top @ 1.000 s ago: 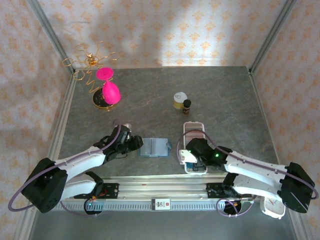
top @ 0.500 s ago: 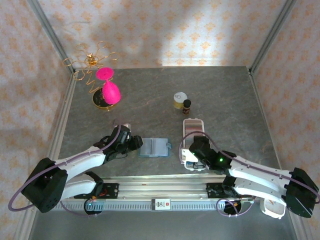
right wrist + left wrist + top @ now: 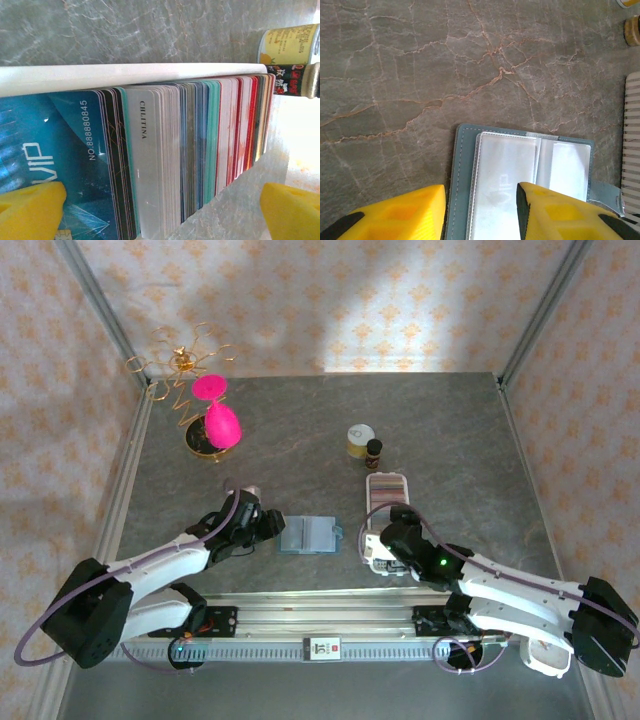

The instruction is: Put the credit cards into the card holder

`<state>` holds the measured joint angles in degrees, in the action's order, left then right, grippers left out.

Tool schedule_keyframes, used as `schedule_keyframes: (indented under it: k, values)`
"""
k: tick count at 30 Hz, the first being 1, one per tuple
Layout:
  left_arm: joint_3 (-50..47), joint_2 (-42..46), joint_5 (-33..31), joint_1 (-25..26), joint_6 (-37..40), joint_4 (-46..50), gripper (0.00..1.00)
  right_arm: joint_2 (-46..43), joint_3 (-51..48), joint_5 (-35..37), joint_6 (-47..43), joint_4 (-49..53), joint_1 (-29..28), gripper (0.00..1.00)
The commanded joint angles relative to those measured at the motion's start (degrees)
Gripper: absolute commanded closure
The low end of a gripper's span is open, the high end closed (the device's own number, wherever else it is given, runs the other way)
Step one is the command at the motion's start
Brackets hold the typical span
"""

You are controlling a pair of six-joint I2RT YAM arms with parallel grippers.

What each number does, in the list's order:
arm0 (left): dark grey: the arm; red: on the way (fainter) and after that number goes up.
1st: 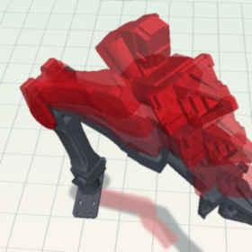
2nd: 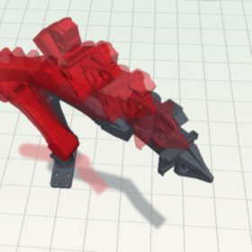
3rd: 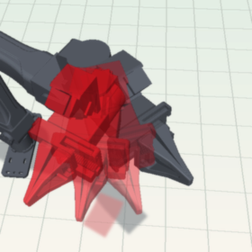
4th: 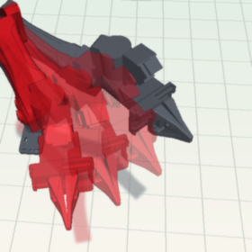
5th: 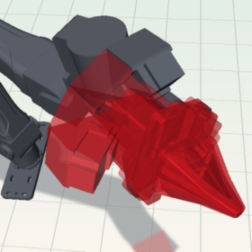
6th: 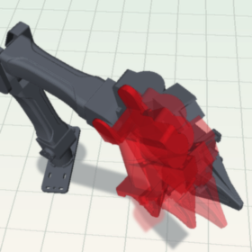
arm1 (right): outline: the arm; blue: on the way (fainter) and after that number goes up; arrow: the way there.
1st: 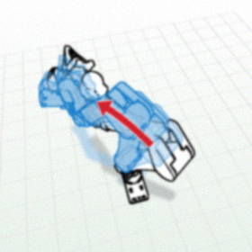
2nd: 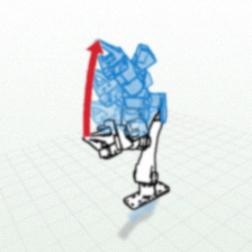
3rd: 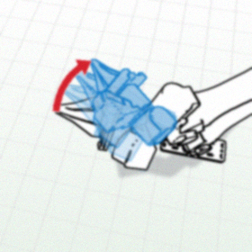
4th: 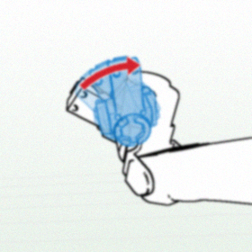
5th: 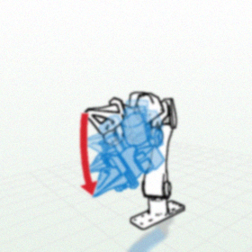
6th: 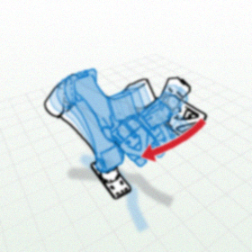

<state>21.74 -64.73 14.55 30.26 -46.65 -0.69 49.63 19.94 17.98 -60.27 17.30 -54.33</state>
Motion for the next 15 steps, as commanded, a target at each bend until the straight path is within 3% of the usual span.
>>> schedule_keyframes:
  k: [1,8,15]
  values:
    - [-1.08,0.98,-1.05,0.06,-0.62,0.78,0.57,-0.12,-1.58,6.32,-0.26,-0.33,0.37,0.00]
    - [-1.25,0.54,-0.74,0.06,-0.81,0.20,0.57,0.11,-0.88,5.31,0.74,-1.55,0.43,0.00]
    - [-1.41,0.16,-0.57,0.06,-0.90,-0.41,0.57,1.25,-0.52,4.79,0.40,-2.80,0.69,0.13]
